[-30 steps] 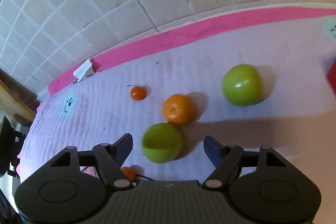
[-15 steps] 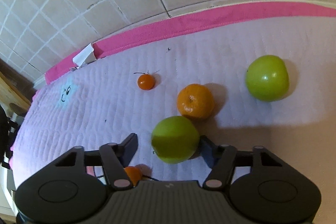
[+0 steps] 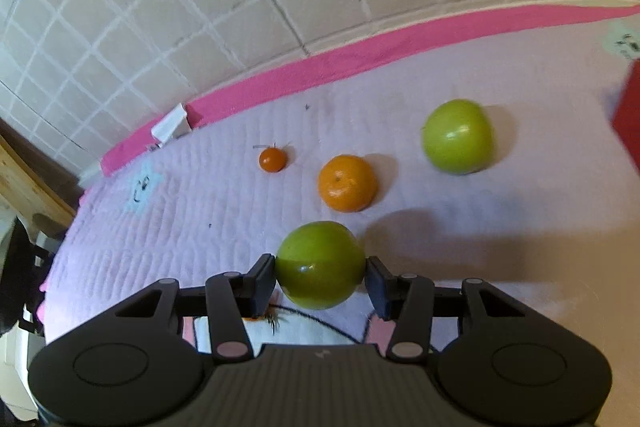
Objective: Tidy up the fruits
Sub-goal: 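Carry the tangerine and apple into the red box and open both tools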
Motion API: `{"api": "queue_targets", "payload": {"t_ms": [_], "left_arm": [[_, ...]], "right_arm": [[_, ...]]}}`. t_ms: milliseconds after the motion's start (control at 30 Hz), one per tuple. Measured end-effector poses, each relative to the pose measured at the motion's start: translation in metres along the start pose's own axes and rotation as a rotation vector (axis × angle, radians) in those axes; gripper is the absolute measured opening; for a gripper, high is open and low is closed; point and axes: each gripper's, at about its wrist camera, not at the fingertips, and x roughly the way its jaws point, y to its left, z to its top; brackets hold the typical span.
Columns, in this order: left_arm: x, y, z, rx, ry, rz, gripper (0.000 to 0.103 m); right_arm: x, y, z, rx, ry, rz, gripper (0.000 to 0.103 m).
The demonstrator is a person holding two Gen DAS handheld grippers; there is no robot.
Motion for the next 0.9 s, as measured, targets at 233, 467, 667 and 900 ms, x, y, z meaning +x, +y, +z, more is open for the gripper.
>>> {"api": "queue_targets", "payload": {"t_ms": [233,467,667,900], "left_arm": [[-0.010,-0.030,0.003,0.057,-0.030,-0.031,0.044],[-0.010,-0.072,0.020,0.161,-0.062,-0.093,0.044],[-0.004,-0.125,0.058,0.274,-0.123,-0.192,0.044],[0.027,-0.186,0.118,0.282,-0.127,-0.376,0.044]], "right_arm": [[-0.061,-0.028,-0.010,0.033,-0.094,-0.025,0.051],[-0.137,-0.068,-0.025,0.077,-0.202,-0.088,0.051],[-0.205,-0.112,-0.032,0.083,-0.324,-0.253,0.051],[-0.249,-0.183,-0.041,0.181,-0.371,-0.392,0.051]]}}
